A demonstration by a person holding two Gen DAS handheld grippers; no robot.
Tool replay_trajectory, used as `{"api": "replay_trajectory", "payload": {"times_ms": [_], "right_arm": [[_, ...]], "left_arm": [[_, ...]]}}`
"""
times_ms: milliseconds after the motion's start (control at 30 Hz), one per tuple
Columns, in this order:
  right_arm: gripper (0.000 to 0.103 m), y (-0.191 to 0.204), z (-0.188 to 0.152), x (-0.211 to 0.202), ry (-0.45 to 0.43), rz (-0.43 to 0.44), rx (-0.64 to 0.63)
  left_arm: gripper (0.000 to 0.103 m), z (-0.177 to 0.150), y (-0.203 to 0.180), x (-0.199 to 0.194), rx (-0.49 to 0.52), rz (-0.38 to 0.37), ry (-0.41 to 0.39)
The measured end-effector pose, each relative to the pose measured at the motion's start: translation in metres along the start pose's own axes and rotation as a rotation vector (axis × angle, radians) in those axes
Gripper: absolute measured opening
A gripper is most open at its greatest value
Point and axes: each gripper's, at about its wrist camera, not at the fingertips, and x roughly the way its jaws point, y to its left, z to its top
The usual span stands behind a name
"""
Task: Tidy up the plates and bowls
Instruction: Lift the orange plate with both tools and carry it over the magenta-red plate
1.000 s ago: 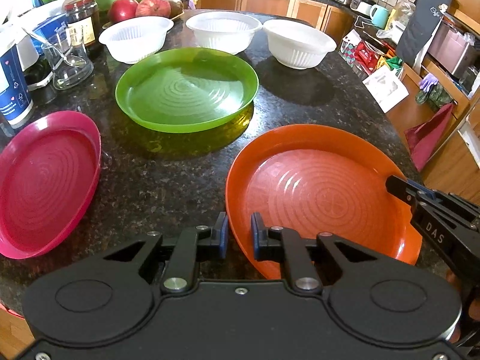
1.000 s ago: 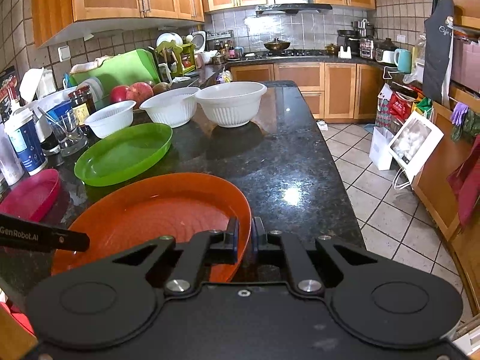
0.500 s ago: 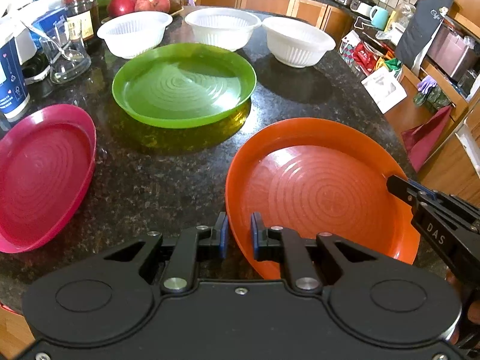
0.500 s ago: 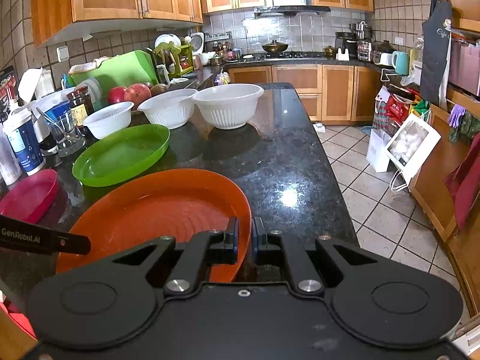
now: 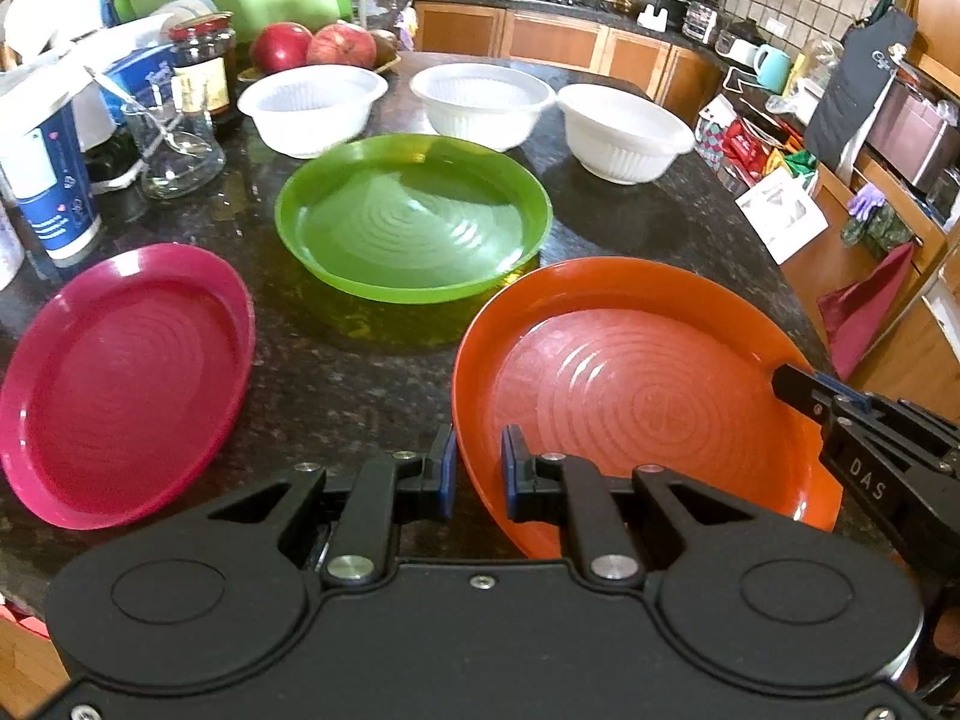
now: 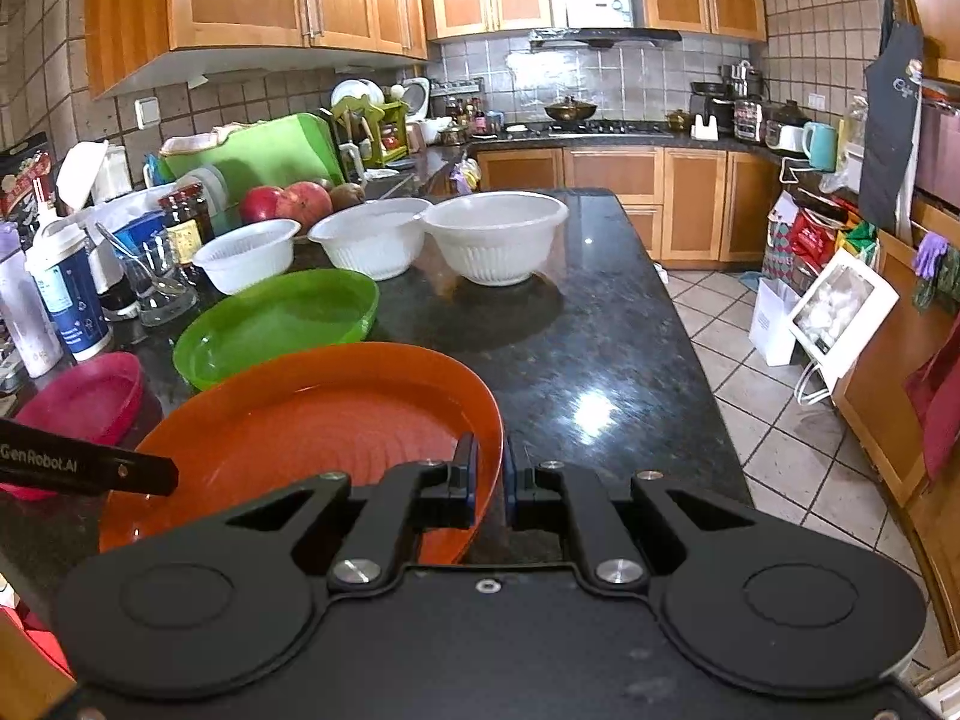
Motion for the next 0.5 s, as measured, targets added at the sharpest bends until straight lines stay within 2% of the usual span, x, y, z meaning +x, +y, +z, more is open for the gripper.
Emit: {"api": "replay_trajectory", "payload": {"times_ms": [333,500], "right_arm": [[0.011,0.045,0.017,0.004,-0.031,0.063,-0.027],[0.011,0.077,0.023,0.008,-0.041,0.097,-0.040]], "left_arm": [[0.020,0.004,0.039,-0.019,-0.040,0.046,-0.045],[0.020,0.007,0.069,-0.028,-0.062,0.071,-0.059]]}}
